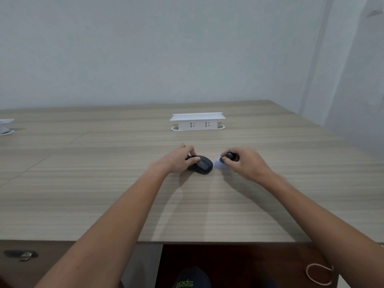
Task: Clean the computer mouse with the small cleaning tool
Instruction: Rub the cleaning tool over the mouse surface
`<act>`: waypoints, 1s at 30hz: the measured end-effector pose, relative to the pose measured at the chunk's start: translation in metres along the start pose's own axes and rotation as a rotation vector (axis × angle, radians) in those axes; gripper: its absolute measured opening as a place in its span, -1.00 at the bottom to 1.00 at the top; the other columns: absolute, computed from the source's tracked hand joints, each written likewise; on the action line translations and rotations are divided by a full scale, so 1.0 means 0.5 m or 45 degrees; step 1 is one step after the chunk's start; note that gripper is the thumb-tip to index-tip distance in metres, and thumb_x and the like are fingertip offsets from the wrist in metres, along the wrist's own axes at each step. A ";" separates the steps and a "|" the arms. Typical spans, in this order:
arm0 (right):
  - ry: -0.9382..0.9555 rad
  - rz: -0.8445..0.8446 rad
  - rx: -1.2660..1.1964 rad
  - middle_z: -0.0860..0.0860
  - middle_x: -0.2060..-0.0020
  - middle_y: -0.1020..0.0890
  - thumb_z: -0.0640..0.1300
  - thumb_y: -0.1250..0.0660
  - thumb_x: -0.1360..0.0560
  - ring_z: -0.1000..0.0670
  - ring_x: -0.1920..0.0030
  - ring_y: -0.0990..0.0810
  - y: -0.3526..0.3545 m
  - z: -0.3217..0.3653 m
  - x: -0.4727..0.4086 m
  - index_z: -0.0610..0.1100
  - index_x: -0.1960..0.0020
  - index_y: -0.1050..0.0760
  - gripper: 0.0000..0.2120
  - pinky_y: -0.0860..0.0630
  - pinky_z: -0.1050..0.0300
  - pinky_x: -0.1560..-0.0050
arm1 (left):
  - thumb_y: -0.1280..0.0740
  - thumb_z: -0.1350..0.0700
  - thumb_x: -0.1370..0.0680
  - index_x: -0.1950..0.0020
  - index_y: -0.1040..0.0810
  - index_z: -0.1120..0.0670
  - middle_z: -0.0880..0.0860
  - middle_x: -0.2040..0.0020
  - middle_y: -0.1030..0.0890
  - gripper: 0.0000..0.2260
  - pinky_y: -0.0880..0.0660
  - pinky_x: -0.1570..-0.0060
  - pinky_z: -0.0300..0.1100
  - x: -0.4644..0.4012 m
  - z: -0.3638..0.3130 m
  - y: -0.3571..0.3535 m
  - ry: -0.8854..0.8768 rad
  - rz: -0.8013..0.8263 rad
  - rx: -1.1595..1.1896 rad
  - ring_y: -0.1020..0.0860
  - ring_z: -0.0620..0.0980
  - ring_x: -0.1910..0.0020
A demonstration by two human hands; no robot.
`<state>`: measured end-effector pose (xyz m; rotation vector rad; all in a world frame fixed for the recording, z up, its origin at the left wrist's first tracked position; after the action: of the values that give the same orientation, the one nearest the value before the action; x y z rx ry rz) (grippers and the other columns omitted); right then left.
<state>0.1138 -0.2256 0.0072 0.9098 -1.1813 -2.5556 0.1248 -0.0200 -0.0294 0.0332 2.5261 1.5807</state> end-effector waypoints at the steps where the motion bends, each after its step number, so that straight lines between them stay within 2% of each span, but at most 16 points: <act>1: -0.002 -0.033 -0.036 0.18 0.33 -0.62 -0.15 -0.41 -0.49 0.13 0.28 -0.56 0.007 0.003 0.000 -0.09 0.05 -0.72 -0.89 -0.42 0.20 0.18 | -0.27 -0.08 -0.60 -0.10 -0.49 0.08 0.07 -0.14 -0.45 -0.76 -0.45 -0.22 0.01 0.001 0.002 0.001 0.000 0.003 -0.010 -0.52 0.07 -0.09; 4: 0.042 0.010 -0.171 0.16 0.42 -0.63 -0.16 -0.41 -0.50 0.22 0.40 -0.56 -0.001 0.035 0.008 -0.08 0.08 -0.71 -0.90 -0.44 0.30 0.27 | -0.28 -0.06 -0.60 -0.09 -0.50 0.08 0.05 -0.15 -0.52 -0.78 -0.46 -0.19 0.00 0.006 -0.003 0.007 -0.008 -0.011 0.032 -0.54 0.05 -0.13; 7: 0.051 0.168 -0.280 0.01 0.33 -0.71 -0.17 -0.39 -0.51 0.22 0.45 -0.57 -0.035 0.043 0.016 -0.06 0.04 -0.71 -0.88 -0.49 0.28 0.31 | -0.31 0.00 -0.59 -0.08 -0.49 0.01 0.01 -0.11 -0.61 -0.87 -0.49 -0.19 -0.01 0.012 -0.001 0.004 -0.007 0.009 0.155 -0.57 0.03 -0.17; 11: -0.034 0.022 -0.139 0.17 0.38 -0.63 -0.17 -0.40 -0.49 0.22 0.40 -0.56 -0.010 0.000 0.000 -0.10 0.06 -0.71 -0.89 -0.48 0.17 0.21 | -0.32 0.04 -0.60 -0.22 -0.51 0.00 -0.02 -0.10 -0.60 -0.80 -0.50 -0.24 0.00 0.027 0.004 0.008 0.000 0.042 0.185 -0.58 0.02 -0.15; 13: -0.007 -0.048 -0.160 0.10 0.35 -0.66 -0.16 -0.39 -0.50 0.18 0.38 -0.57 0.005 0.014 0.000 -0.10 0.07 -0.71 -0.89 -0.50 0.15 0.22 | -0.31 0.03 -0.60 -0.26 -0.52 -0.01 -0.02 -0.10 -0.60 -0.76 -0.51 -0.23 -0.01 0.031 0.004 0.008 0.004 0.063 0.169 -0.59 0.01 -0.13; 15: 0.058 -0.020 -0.230 0.05 0.32 -0.70 -0.15 -0.40 -0.50 0.18 0.40 -0.60 -0.002 0.045 0.005 -0.07 0.06 -0.71 -0.89 -0.49 0.24 0.27 | -0.30 0.00 -0.60 -0.28 -0.53 -0.03 0.01 -0.10 -0.61 -0.75 -0.51 -0.22 0.01 0.032 0.001 0.006 -0.011 0.071 0.128 -0.59 0.02 -0.11; 17: 0.087 0.087 -0.219 0.09 0.32 -0.70 -0.16 -0.40 -0.49 0.24 0.39 -0.60 -0.029 0.057 0.011 -0.07 0.05 -0.72 -0.88 -0.48 0.29 0.28 | -0.28 -0.03 -0.60 -0.29 -0.54 -0.04 0.01 -0.10 -0.58 -0.73 -0.50 -0.23 0.03 0.032 -0.003 0.002 -0.023 0.084 0.093 -0.59 0.03 -0.11; 20: -0.038 0.036 -0.079 0.12 0.25 -0.71 -0.14 -0.38 -0.48 0.18 0.21 -0.65 -0.028 0.009 -0.004 -0.08 0.06 -0.71 -0.87 -0.55 0.12 0.12 | -0.26 -0.04 -0.62 -0.34 -0.52 -0.02 0.03 -0.08 -0.49 -0.69 -0.46 -0.23 -0.03 0.034 -0.006 0.001 -0.007 0.080 0.027 -0.56 0.07 -0.10; 22: -0.089 -0.054 -0.075 0.12 0.30 -0.68 -0.13 -0.38 -0.48 0.05 0.21 -0.66 -0.009 -0.004 -0.009 -0.07 0.07 -0.71 -0.87 -0.56 0.10 0.12 | -0.27 -0.06 -0.61 -0.33 -0.52 -0.04 0.04 -0.09 -0.48 -0.69 -0.46 -0.22 -0.05 0.034 -0.003 0.001 -0.002 0.066 0.037 -0.56 0.05 -0.08; 24: -0.070 -0.047 -0.231 0.13 0.38 -0.64 -0.14 -0.39 -0.50 0.12 0.36 -0.62 -0.010 0.015 -0.009 -0.08 0.08 -0.72 -0.88 -0.51 0.23 0.27 | -0.28 -0.07 -0.61 -0.32 -0.53 -0.05 0.05 -0.09 -0.49 -0.70 -0.47 -0.20 -0.06 0.032 -0.002 0.000 -0.014 0.062 0.028 -0.56 0.03 -0.07; 26: -0.028 0.052 -0.292 0.07 0.37 -0.67 -0.15 -0.39 -0.51 0.13 0.42 -0.59 -0.032 0.036 -0.007 -0.09 0.06 -0.72 -0.87 -0.51 0.24 0.33 | -0.29 -0.07 -0.60 -0.29 -0.55 -0.06 0.06 -0.09 -0.51 -0.72 -0.49 -0.16 -0.07 0.029 0.002 0.001 -0.005 0.059 0.038 -0.57 0.03 -0.04; 28: -0.032 0.074 -0.201 0.02 0.29 -0.71 -0.14 -0.38 -0.49 0.09 0.34 -0.60 -0.043 0.025 -0.013 -0.09 0.06 -0.71 -0.87 -0.53 0.16 0.22 | -0.30 -0.07 -0.59 -0.24 -0.57 -0.03 0.07 -0.05 -0.56 -0.74 -0.51 -0.12 -0.05 0.030 0.004 0.004 0.020 0.050 0.065 -0.57 0.03 0.00; 30: -0.072 0.001 -0.090 0.07 0.26 -0.70 -0.14 -0.37 -0.49 0.05 0.24 -0.61 -0.029 0.007 -0.018 -0.10 0.06 -0.70 -0.86 -0.49 0.17 0.17 | -0.30 -0.07 -0.59 -0.20 -0.58 0.00 0.05 0.04 -0.58 -0.75 -0.50 -0.04 -0.07 0.030 0.005 0.005 0.045 0.035 0.086 -0.56 0.01 0.08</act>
<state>0.1199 -0.2101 0.0024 0.8268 -1.0980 -2.6205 0.1102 -0.0149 -0.0301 0.0491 2.6164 1.5188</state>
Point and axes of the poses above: each hand's wrist, its own x-axis away from the middle knuckle, its own y-axis out of the back of the hand, z = x × y, the point moved 9 cm from there along -x, towards the middle knuckle
